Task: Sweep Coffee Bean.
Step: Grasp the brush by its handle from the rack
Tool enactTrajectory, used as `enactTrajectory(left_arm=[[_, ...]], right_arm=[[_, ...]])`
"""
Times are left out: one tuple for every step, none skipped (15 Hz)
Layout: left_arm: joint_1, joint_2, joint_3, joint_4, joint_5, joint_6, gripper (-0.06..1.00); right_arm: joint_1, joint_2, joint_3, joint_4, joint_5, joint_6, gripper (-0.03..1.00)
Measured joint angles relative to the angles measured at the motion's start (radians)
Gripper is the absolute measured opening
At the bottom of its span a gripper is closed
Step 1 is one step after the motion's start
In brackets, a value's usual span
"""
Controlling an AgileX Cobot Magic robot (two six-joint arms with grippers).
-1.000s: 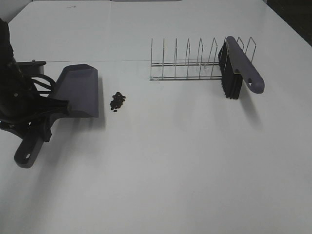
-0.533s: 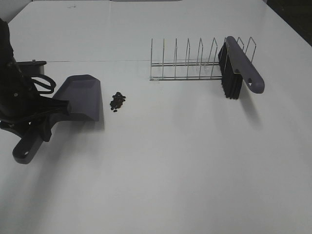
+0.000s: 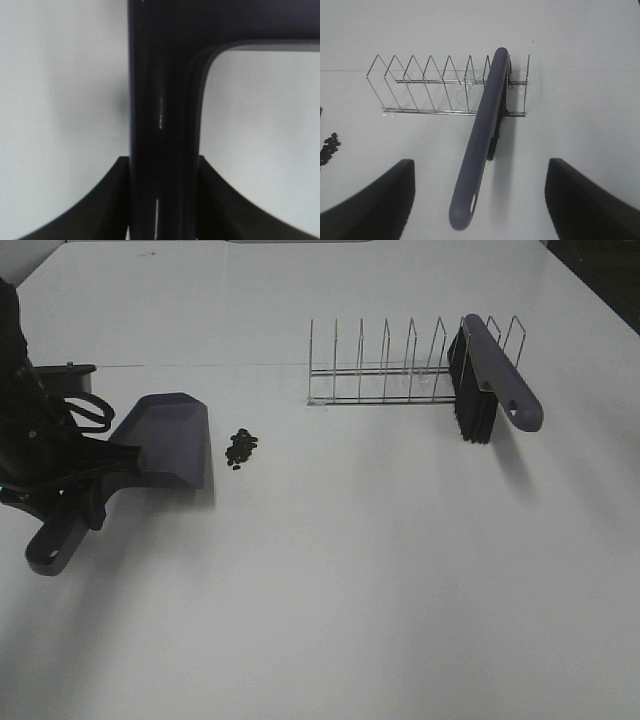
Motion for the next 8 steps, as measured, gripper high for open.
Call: enactTrajectory(left_arm=[[0.000, 0.000, 0.000, 0.000, 0.000, 0.000, 0.32], [0.000, 0.000, 0.000, 0.000, 0.000, 0.000, 0.32], [0.000, 0.000, 0.000, 0.000, 0.000, 0.000, 0.32], [0.000, 0.000, 0.000, 0.000, 0.000, 0.000, 0.32], [0.000, 0.000, 0.000, 0.000, 0.000, 0.000, 0.32], [0.000, 0.000, 0.000, 0.000, 0.000, 0.000, 0.32], [0.000, 0.000, 0.000, 0.000, 0.000, 0.000, 0.32], [0.000, 0.000, 0.000, 0.000, 0.000, 0.000, 0.32]], right_arm=[[0.000, 0.082, -0.066, 0.000, 0.022, -0.017, 0.61], [0.000, 0.165, -0.144, 0.000, 0.042, -0.028, 0.61], [0.000, 0.257, -0.226, 0.000, 0.072, -0.040, 0.61], [0.000, 0.347, -0.301, 0.000, 0.097, -0.045, 0.61], [0.000, 0.426, -0.376, 0.000, 0.124, -0.050, 0.61], [0.000, 0.470, -0.417, 0.001, 0.132, -0.056, 0.61], [0.000, 0.546, -0.497, 0.001, 0.153, -0.068, 0.61], [0.000, 0.628, -0.565, 0.001, 0.177, -0.070, 0.61]])
